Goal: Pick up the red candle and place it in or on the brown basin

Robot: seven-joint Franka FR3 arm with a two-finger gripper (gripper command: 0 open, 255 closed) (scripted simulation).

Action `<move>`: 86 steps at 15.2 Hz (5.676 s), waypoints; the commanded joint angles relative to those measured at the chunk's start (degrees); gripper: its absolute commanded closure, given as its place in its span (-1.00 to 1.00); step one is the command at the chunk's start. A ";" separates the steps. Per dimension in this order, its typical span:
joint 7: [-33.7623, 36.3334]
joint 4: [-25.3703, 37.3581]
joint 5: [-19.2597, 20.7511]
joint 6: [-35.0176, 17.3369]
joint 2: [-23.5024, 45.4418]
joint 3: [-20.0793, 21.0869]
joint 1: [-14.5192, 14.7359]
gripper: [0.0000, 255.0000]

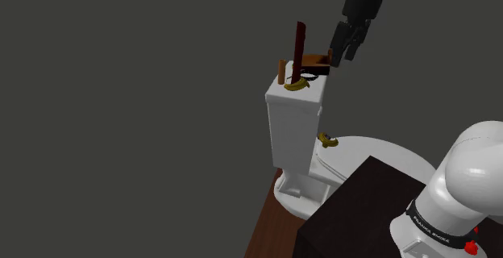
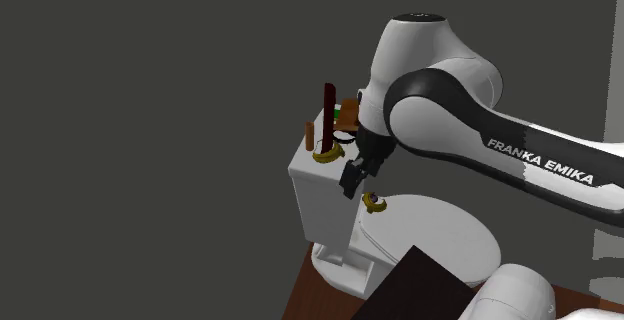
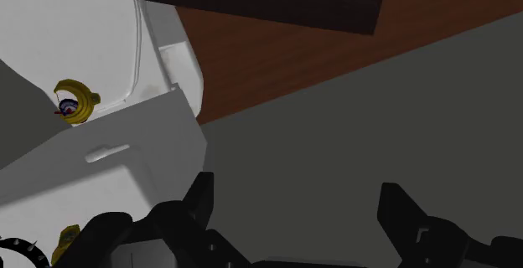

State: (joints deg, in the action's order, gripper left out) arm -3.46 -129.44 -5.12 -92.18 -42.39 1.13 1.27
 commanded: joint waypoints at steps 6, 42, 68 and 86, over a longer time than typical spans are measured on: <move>-1.97 -5.37 2.28 -12.66 2.40 -1.56 -1.79 -1.00; -19.78 5.67 -7.69 -73.77 48.33 -12.36 -6.69 -1.00; -15.73 9.04 -2.88 -66.69 44.45 -13.41 -6.20 1.00; -12.34 18.46 1.03 -53.41 40.40 -13.74 -6.09 1.00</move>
State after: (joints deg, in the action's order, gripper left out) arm -15.76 -112.39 -4.01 -140.84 -2.21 -12.76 -4.94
